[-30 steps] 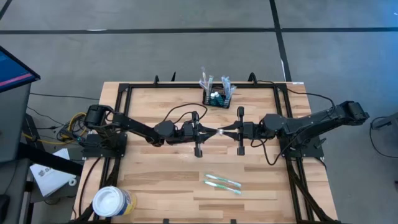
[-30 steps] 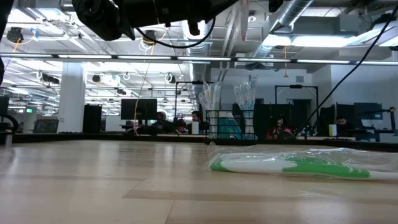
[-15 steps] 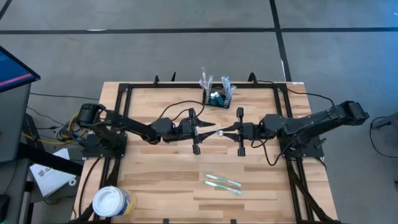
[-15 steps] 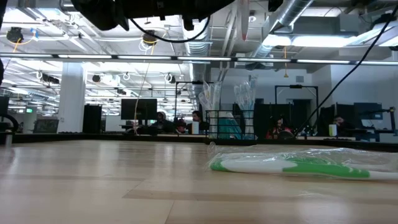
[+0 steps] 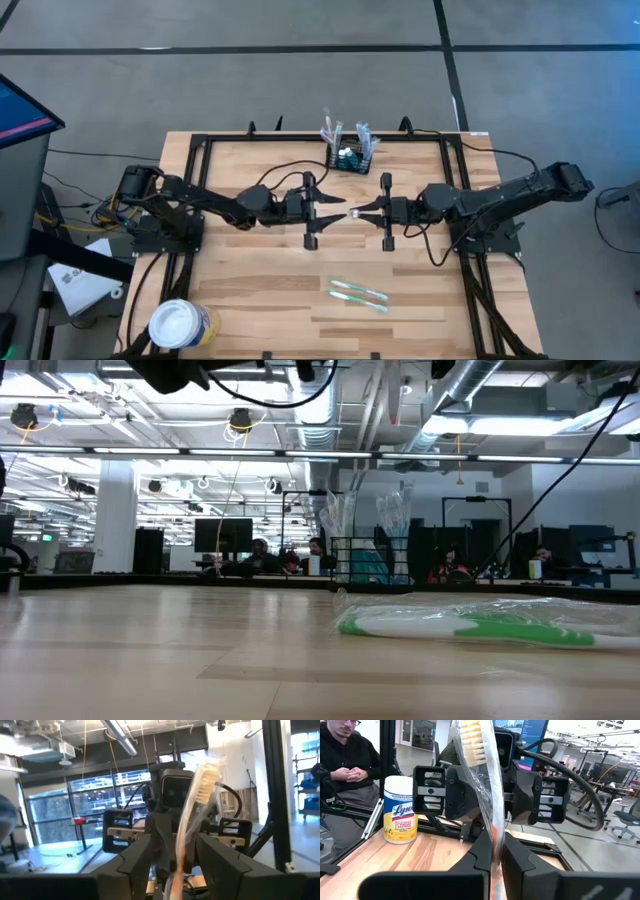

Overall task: Pick & Place toothbrushing station
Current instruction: Put the orange toothbrush into the mesh organizer

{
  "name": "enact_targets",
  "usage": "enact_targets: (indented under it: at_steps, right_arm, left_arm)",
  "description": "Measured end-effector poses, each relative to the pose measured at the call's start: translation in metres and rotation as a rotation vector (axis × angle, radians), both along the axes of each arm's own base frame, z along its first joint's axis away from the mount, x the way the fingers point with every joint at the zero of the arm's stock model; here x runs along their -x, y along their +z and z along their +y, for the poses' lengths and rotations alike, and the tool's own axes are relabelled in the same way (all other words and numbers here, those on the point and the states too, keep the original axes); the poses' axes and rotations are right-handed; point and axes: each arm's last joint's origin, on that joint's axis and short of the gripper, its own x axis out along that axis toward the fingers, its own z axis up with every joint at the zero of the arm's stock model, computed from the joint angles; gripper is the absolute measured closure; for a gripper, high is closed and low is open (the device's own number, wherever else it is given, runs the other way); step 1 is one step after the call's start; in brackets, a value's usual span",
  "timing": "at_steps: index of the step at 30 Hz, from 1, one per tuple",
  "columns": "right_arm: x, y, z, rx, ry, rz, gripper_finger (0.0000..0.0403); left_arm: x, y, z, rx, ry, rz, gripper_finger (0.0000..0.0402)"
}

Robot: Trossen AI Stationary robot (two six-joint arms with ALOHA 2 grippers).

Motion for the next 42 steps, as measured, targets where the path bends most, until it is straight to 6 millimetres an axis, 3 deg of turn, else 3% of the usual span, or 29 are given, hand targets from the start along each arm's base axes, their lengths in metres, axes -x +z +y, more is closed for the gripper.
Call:
enact_targets:
  at_steps: [18, 24, 32, 42]
  right_arm:
    - [0.0, 0.0, 0.0, 0.0, -0.003, -0.003, 0.0393]
    - [0.0, 0.001, -0.002, 0.0, -0.011, -0.005, 0.0393]
    - [-0.001, 0.0, -0.005, 0.0, -0.022, -0.002, 0.0393]
    - [-0.001, 0.0, -0.005, 0.0, -0.022, -0.002, 0.0393]
  left_arm:
    - [-0.007, 0.013, -0.001, -0.037, 0.0, 0.005, 0.0249]
    - [-0.012, 0.005, -0.002, -0.047, -0.031, 0.033, 0.0249]
    - [-0.015, 0.014, 0.001, -0.049, -0.03, -0.002, 0.0247]
    - [-0.017, 0.012, 0.004, -0.048, -0.022, 0.006, 0.0247]
